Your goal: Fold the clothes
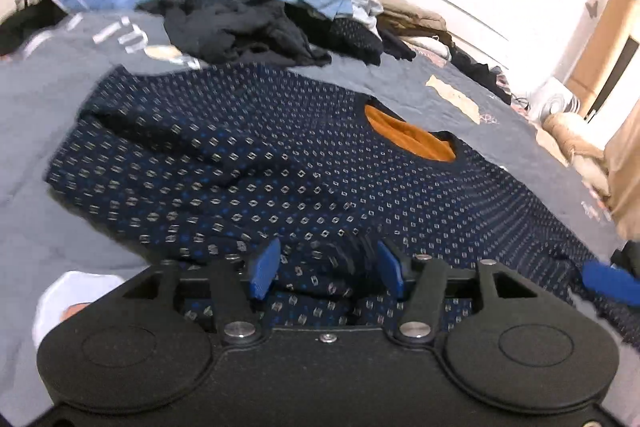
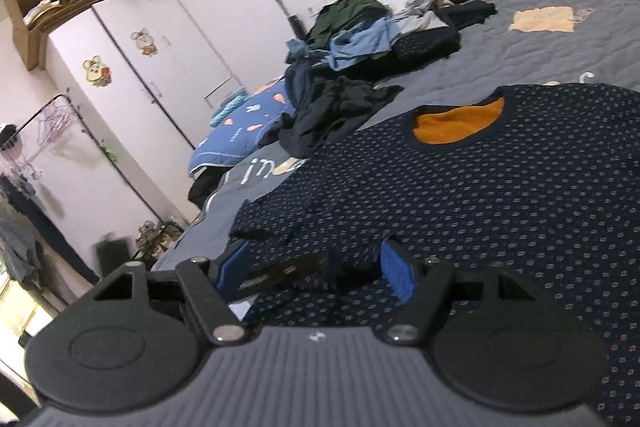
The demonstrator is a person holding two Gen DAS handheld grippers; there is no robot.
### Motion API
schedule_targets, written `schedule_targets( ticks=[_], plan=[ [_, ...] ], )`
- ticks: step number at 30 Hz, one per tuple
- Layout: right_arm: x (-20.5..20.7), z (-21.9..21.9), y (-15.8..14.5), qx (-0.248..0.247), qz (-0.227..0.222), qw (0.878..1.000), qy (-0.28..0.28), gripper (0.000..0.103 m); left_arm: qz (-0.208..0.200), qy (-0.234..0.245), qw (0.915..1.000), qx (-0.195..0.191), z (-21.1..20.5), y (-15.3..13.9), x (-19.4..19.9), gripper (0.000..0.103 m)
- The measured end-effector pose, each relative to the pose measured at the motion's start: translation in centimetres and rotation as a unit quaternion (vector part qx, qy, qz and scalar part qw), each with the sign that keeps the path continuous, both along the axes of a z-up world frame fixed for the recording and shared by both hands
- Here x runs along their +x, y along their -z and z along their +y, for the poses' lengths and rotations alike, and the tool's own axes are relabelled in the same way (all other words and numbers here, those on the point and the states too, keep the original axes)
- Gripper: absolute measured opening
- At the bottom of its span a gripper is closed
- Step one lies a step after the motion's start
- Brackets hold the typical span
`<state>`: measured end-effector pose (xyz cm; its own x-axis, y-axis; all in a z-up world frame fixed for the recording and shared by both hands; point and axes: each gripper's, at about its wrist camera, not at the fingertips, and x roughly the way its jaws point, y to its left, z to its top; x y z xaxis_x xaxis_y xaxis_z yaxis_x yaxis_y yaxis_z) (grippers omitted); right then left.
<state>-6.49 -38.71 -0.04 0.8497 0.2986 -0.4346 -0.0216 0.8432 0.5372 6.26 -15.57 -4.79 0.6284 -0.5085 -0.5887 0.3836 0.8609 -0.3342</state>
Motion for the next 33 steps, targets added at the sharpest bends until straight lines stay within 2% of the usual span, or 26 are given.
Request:
schedule_targets(
  ticks=[7, 11, 13, 17, 22, 27, 33],
  plan=[
    [0.6, -1.6, 1.7, -0.008, 0.02, 0.999, 0.025, 0.071, -0.019, -0.023, 0.999, -0.032, 1.6, -2.4, -1.9, 0.06],
    [0.7, -2.4, 3.8, 0.022, 0.043, 0.998, 0.03, 0.071, -0.039, -0.061, 0.996, -0.052, 3.2, -3.8, -1.4, 0.064],
    [0.9, -2.7, 4.7, 0.041, 0.053, 0.997, 0.034, 0.071, -0.036, -0.075, 0.9952, -0.052, 3.8, -4.2, -0.9, 0.065],
    [2.0, -2.7, 5.0, 0.047, 0.065, 0.996, 0.04, 0.071, -0.034, -0.098, 0.9922, -0.069, 4.9, -5.0, 0.0, 0.065],
    [5.9, -1.9, 4.3, 0.067, 0.063, 0.996, 0.008, 0.071, -0.015, -0.118, 0.9873, -0.105, 6.1, -5.5, 1.1, 0.066],
    [10.5, -1.5, 6.0, 0.058, 0.11, 0.992, -0.001, 0.071, -0.016, -0.113, 0.9864, -0.118, 6.5, -6.1, 1.2, 0.066],
    [12.8, -1.4, 8.5, 0.11, 0.154, 0.982, -0.006, 0.068, -0.004, -0.119, 0.9836, -0.136, 7.1, -6.2, 1.8, 0.068]
  ],
)
